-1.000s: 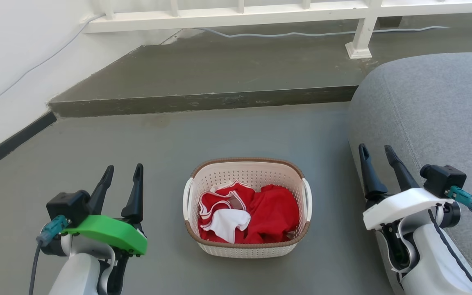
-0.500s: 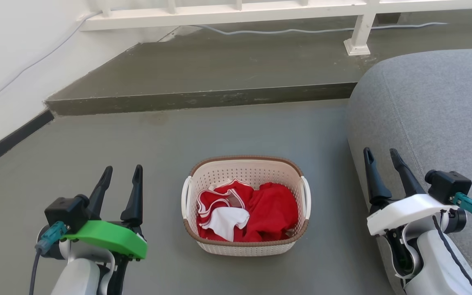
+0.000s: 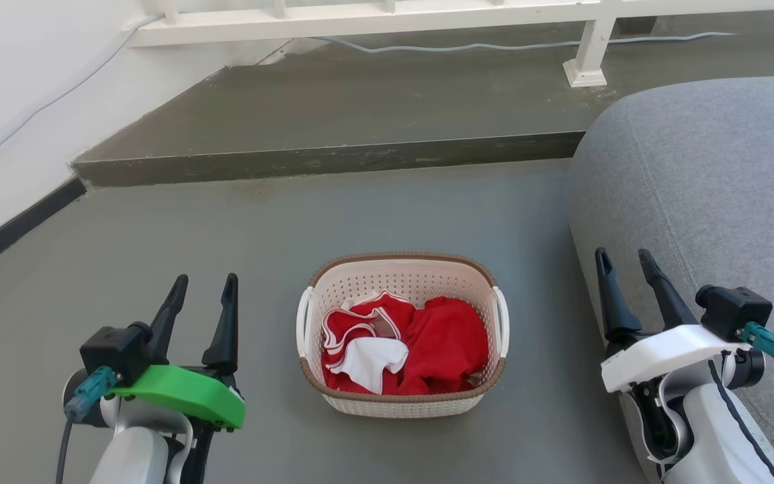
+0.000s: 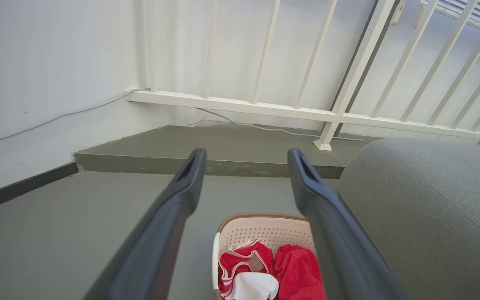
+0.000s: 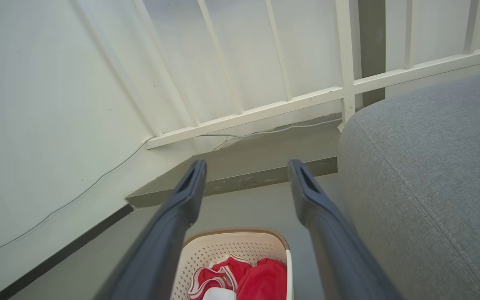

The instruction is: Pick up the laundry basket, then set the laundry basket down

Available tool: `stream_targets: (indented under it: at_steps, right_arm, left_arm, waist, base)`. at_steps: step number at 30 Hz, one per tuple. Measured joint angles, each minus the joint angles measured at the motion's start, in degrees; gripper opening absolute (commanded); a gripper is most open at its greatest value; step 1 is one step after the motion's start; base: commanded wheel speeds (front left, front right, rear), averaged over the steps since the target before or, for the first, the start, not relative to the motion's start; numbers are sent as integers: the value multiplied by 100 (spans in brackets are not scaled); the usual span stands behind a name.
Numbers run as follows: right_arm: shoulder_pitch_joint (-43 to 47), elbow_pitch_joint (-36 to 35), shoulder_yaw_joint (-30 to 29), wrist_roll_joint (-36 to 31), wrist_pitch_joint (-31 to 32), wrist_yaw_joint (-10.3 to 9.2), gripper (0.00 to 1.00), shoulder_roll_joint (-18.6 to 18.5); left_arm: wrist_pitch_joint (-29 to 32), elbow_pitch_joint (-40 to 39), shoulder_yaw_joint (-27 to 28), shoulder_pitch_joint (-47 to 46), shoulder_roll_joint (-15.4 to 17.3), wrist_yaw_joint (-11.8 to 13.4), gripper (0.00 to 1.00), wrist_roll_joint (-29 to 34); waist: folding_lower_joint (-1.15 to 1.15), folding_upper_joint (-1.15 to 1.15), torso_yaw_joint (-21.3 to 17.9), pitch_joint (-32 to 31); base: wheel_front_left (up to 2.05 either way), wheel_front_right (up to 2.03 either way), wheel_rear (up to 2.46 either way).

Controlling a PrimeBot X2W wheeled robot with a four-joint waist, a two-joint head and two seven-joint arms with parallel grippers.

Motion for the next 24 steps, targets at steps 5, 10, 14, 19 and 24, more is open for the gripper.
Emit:
stream_targets:
  at_steps: [5,10,14,19,24]
  right_arm:
    - [0,-22,4,-11,0,0,100,0]
    - [44,78,14,-13,2,-3,0,30]
    - [270,253,23,15,19,-4,0,102]
    - [279,244,-15,232,60,-4,0,99]
    - [279,233,-111,620,169,-4,0,98]
  left_arm:
    - [-1,1,-13,3,-53,0,100,9]
    - [22,129,-148,27,-99,0,0,5]
    - [26,288,-180,200,-122,0,0,-9]
    - [78,266,-164,222,-124,0,0,-250]
    - [138,243,-120,222,-124,0,0,-645]
  waist:
    - [0,0,0,17]
    - [0,0,-1,23]
    - [0,0,-1,23]
    - [0,0,-1,7]
    - [0,0,0,-7]
  base:
    - [0,0,0]
    - [0,0,0]
    - [0,0,0]
    - [0,0,0]
    - [0,0,0]
